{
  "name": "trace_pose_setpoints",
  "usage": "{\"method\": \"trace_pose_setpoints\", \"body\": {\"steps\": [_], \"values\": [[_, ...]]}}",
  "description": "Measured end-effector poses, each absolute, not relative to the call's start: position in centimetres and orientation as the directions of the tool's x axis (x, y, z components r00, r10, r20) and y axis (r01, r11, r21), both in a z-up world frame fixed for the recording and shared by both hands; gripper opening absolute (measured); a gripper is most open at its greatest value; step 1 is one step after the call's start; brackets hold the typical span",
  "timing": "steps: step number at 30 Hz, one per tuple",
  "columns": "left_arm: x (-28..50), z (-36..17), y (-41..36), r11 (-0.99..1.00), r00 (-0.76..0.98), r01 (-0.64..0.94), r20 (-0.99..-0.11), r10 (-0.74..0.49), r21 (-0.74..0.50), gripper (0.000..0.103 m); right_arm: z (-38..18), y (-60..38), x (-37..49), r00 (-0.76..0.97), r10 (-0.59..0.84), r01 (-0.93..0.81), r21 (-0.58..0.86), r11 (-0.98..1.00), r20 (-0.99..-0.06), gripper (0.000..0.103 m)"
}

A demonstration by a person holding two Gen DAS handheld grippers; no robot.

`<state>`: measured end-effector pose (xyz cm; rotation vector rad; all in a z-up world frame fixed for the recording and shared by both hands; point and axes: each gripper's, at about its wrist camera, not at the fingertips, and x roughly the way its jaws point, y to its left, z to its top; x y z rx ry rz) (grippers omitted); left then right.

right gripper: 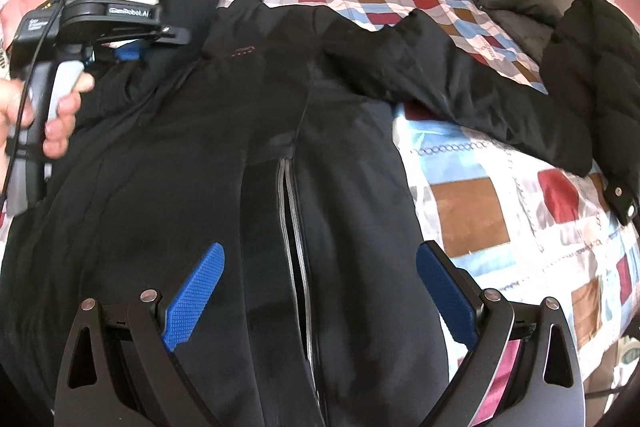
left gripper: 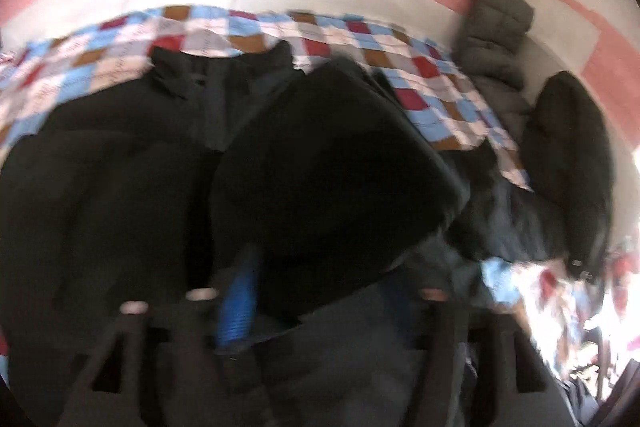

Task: Fold large clothes

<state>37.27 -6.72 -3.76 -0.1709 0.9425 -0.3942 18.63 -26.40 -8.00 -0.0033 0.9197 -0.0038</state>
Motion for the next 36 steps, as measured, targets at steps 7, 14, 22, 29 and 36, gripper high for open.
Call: {"method": "trace_pose_setpoints", "body": {"steps": [7, 14, 22, 29, 36], "values": [[34.7, -0.3, -3.6, 0.857, 0.547, 0.301, -0.661, -0.515, -0.419, 0.071, -6.3, -26.1, 21.6, 0.638, 0.033, -0.008, 0.037, 0.999, -0.769, 0.097], [33.7, -0.7, 8.7, 0.964, 0.685, 0.048, -0.694, -0.221, -0.260, 0.069, -5.1, -24.3, 28.4, 0.655, 0.172, -0.054, 0.181, 0.982, -0.736, 0.092], [34.5, -7.3, 17.1, 0.940, 0.595, -0.185, -0.794, -0.124, -0.285, 0.041, -9.9, -22.8, 39.2, 0.505, 0.337, 0.000, 0.390, 0.921, -0.795, 0.021], [35.7, -8.8, 14.5, 0.965, 0.603, -0.123, -0.790, -0.113, -0.231, 0.041, -9.8, -24.2, 41.0, 0.518, 0.266, 0.042, 0.335, 0.941, -0.813, 0.012], [34.4, -7.0, 15.9, 0.959, 0.633, -0.109, -0.762, -0.136, -0.261, 0.041, -9.8, -24.3, 38.9, 0.514, 0.224, 0.001, 0.262, 0.965, -0.828, 0.013]]}}
